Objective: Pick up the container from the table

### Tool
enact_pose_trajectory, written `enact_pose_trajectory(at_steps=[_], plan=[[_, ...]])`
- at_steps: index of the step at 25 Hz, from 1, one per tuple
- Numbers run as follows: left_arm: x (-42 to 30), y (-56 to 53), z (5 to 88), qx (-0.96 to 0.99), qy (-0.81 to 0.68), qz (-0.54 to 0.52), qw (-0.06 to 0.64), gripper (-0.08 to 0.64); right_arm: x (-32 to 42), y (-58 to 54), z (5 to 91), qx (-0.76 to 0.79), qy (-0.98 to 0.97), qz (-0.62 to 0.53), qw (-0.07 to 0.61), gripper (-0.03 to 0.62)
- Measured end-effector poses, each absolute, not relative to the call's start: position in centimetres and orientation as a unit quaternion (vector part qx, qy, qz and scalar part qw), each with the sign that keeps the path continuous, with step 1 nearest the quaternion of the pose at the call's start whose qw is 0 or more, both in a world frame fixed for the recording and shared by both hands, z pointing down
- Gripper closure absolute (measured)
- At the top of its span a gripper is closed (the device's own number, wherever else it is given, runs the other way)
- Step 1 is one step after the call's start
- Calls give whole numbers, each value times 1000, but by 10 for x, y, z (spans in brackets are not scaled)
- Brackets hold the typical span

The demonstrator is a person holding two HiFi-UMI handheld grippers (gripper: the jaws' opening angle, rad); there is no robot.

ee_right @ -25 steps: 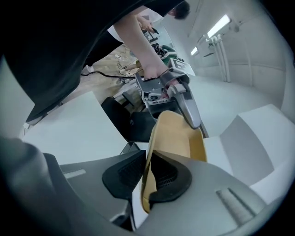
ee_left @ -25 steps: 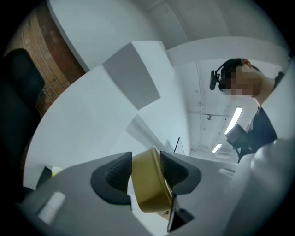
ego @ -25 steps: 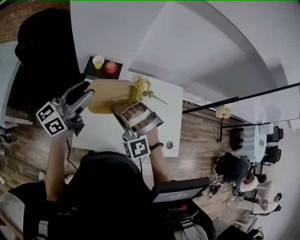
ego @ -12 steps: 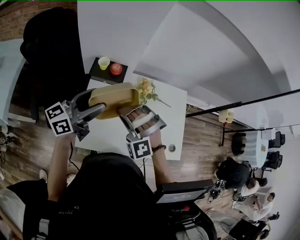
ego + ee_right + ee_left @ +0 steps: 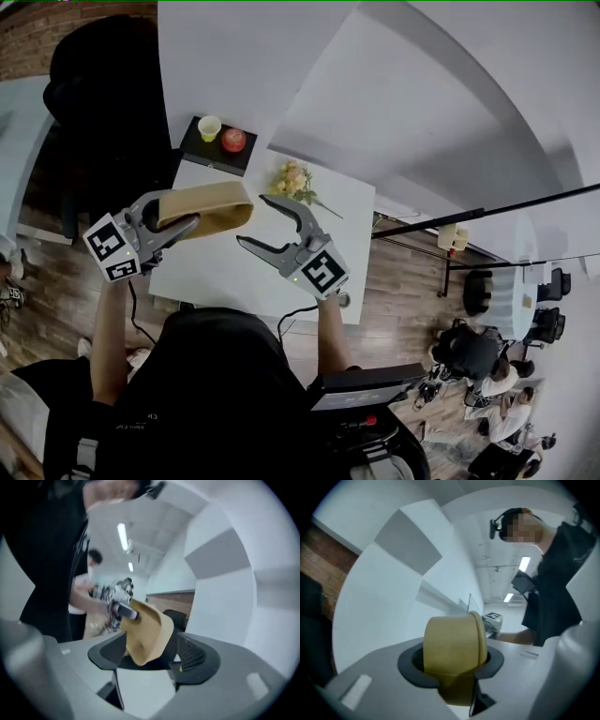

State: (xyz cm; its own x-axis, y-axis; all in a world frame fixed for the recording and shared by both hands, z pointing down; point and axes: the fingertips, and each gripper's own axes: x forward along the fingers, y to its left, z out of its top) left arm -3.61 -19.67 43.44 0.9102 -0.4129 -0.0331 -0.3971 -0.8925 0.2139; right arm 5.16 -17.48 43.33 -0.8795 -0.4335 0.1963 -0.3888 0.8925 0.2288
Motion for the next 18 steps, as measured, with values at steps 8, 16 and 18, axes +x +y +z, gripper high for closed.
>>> enact_pose_trajectory(at_steps=[8, 16, 18], plan=[[-12, -148, 416, 994, -87, -68, 22, 410, 25, -121, 421, 24, -999, 35, 27, 410], [-49, -167, 418, 960, -251, -19, -119, 330, 81, -190, 422, 173, -962, 174, -121, 437], [-32, -151, 418, 953, -226, 22, -201, 296, 68, -180, 437, 144, -970, 185, -68, 437]])
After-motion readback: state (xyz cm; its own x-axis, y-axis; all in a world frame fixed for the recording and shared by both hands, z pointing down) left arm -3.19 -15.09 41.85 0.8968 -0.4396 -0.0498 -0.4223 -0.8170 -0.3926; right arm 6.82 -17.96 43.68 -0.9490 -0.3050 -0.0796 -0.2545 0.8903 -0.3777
